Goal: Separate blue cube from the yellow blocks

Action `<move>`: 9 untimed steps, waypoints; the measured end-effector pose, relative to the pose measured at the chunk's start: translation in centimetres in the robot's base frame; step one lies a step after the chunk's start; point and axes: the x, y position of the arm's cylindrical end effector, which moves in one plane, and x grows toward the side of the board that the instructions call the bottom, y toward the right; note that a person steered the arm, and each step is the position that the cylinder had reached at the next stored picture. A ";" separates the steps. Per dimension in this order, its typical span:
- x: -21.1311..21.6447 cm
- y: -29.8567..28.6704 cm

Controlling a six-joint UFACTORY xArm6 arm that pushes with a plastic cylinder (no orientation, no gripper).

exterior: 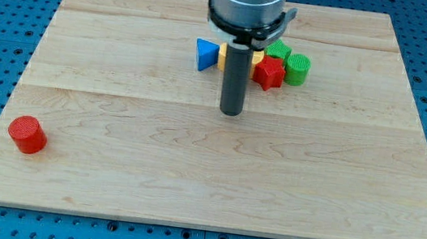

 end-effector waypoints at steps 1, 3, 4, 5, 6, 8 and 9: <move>-2.9 3.1; -6.2 0.7; -3.8 -4.8; -1.7 -7.7; -1.7 -10.5; -0.9 -18.1; -3.3 -12.6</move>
